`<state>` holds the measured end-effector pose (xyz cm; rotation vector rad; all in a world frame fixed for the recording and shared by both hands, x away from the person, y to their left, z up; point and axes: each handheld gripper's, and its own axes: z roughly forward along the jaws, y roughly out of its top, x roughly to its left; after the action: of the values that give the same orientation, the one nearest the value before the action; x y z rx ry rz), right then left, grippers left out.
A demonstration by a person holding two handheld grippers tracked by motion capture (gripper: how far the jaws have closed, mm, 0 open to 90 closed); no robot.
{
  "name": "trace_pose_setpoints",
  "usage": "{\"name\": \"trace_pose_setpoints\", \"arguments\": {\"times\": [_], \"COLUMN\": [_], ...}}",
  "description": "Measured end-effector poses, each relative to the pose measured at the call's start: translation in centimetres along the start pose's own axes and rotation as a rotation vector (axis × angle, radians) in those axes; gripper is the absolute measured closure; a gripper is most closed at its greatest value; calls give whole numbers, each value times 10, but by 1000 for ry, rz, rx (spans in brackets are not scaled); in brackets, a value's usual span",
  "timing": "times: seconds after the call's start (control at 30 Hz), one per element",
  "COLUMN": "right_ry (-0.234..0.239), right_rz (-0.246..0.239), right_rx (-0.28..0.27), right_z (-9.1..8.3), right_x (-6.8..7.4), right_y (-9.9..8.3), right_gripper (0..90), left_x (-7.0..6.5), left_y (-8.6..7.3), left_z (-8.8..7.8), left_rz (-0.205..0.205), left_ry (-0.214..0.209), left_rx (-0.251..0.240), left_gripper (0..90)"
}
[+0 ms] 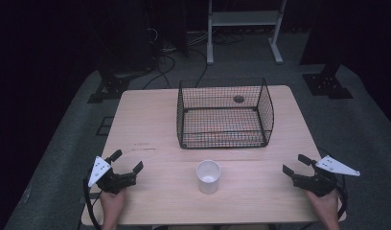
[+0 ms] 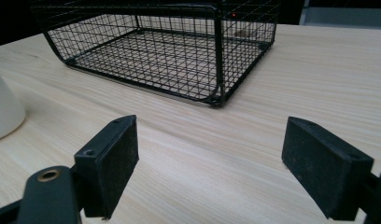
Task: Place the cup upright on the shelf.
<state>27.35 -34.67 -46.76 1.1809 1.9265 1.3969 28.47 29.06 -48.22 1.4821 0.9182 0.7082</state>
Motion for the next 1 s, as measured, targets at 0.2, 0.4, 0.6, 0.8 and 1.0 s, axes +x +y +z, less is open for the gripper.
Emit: {"name": "trace_pose_setpoints", "arguments": {"times": [0.2, 0.4, 0.6, 0.8, 1.0], "right_ry": [22, 42, 82, 133, 168], "right_rz": [-16, -33, -64, -91, -113], "right_rx": [3, 9, 25, 38, 48], "right_z": [2, 2, 5, 9, 12], "right_x": [4, 10, 18, 28, 34], "right_y": [2, 8, 18, 28, 37], "right_gripper": [172, 156, 140, 129, 124], "left_x": [-1, -1, -1, -1, -1], "left_y": [0, 0, 0, 0, 0], "left_z": [0, 0, 0, -1, -1], "left_rz": [5, 3, 5, 3, 5], "left_ry": [0, -2, -7, -5, -4], "left_rx": [4, 2, 0, 0, 0], "left_gripper": [0, 0, 0, 0, 0]}}
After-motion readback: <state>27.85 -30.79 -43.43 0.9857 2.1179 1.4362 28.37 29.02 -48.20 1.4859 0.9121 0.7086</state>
